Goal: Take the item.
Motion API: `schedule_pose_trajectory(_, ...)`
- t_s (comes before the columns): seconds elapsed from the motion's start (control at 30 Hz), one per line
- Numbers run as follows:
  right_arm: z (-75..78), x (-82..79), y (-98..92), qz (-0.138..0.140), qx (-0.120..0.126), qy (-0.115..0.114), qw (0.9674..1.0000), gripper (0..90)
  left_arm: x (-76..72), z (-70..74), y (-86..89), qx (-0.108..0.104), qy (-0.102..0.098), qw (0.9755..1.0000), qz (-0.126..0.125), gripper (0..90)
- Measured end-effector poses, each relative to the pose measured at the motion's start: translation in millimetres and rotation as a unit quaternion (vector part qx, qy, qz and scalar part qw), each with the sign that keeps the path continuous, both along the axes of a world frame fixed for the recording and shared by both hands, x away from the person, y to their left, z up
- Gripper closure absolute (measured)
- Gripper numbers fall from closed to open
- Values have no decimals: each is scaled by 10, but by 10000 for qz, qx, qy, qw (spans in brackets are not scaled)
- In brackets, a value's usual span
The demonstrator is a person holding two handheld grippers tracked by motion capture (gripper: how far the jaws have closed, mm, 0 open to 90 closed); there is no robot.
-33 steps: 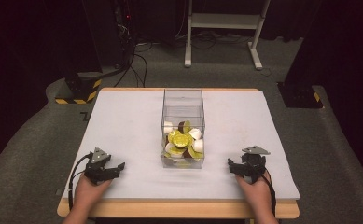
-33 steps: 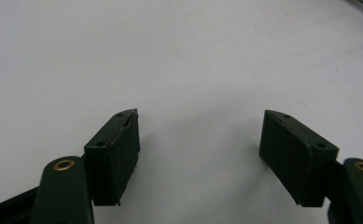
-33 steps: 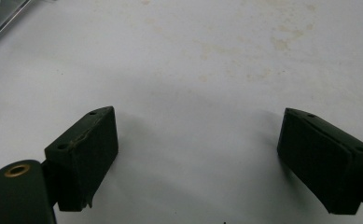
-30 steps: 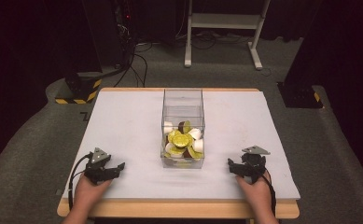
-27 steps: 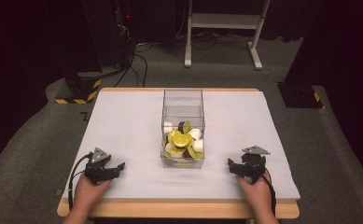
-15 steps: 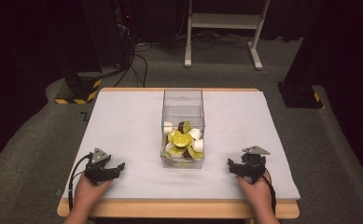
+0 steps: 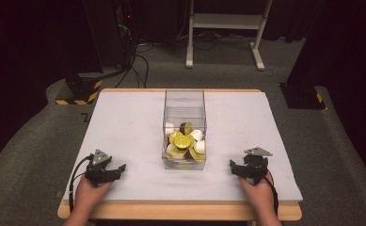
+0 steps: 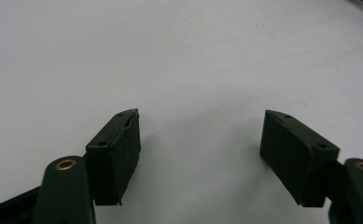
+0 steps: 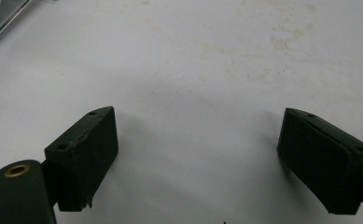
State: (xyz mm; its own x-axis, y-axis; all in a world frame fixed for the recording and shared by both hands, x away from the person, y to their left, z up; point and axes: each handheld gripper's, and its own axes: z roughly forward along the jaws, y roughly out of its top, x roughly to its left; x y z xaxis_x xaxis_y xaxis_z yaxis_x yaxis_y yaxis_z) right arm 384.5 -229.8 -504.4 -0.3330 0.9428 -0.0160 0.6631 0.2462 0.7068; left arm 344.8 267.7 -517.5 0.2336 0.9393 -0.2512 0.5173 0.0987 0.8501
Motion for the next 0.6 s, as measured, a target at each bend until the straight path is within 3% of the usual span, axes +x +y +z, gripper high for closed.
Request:
schedule_pose_trajectory(0.13, 0, 0, 0, 0, -2, -1, 10000, 121, 4, 5, -20, 14, -21, 10000, 49, 290)
schedule_pose_trajectory(0.23, 0, 0, 1, -1, -1, 0, 10000, 121, 0, 15, -13, 146, -31, 9999, -9, 292)
schedule_pose_trajectory(0.33, 0, 0, 0, 0, -1, 0, 10000, 122, -1, 29, -22, 5, -82, 10000, 43, 292)
schedule_pose_trajectory(0.43, 0, 0, 0, -1, -1, -1, 10000, 122, -6, 48, -17, 26, -71, 10000, -30, 293)
schedule_pose_trajectory(0.6, 0, 0, -1, 3, -5, -4, 10000, 122, -11, 73, -60, -110, -158, 9998, -14, 292)
